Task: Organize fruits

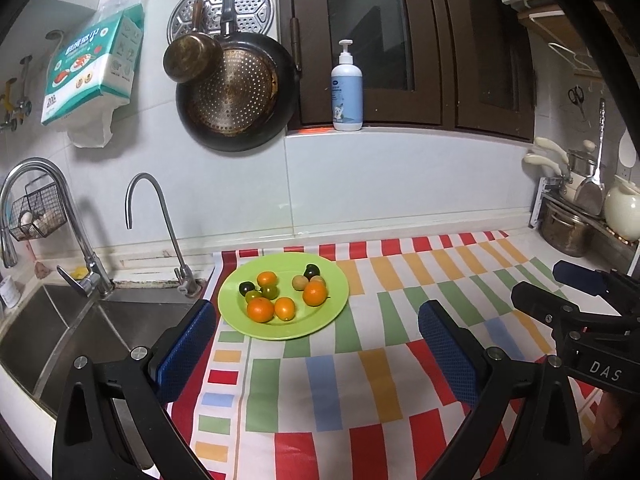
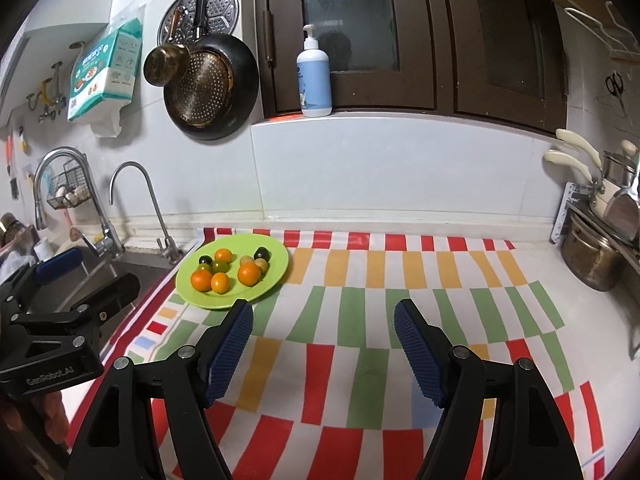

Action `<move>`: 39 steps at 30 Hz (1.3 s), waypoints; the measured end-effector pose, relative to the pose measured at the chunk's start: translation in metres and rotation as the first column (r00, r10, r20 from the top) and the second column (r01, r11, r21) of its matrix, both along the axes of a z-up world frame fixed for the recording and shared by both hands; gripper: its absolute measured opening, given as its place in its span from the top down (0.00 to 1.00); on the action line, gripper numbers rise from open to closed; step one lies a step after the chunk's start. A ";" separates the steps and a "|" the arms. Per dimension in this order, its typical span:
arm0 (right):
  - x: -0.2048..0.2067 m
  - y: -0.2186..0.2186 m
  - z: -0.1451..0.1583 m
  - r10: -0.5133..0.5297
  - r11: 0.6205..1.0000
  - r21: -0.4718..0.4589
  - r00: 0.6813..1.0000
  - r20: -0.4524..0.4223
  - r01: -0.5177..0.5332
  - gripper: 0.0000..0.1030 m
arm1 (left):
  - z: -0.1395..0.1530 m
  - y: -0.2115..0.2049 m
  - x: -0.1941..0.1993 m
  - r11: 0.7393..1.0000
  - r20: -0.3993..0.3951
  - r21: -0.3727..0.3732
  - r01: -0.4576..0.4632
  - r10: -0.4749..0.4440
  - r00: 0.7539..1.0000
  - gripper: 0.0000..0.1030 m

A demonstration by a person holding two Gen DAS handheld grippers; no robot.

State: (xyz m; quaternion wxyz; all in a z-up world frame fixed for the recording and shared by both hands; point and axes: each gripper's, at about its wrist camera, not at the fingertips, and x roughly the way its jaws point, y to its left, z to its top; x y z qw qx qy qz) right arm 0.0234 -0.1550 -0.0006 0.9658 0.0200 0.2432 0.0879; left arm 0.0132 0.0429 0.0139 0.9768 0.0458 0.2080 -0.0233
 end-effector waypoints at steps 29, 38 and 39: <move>-0.030 -0.004 0.001 -0.031 1.000 0.005 0.999 0.013 0.031 0.29 | 0.002 -0.002 -0.026 0.999 0.016 -0.013 0.043 -0.043 0.999 0.00; -0.034 -0.006 0.000 -0.035 0.999 0.009 0.999 0.013 0.035 0.29 | 0.004 -0.002 -0.032 0.999 0.028 -0.007 0.053 -0.053 0.998 0.00; -0.035 -0.006 0.000 -0.034 0.999 0.009 0.999 0.013 0.034 0.29 | 0.004 -0.003 -0.033 0.999 0.031 -0.006 0.052 -0.051 0.998 0.00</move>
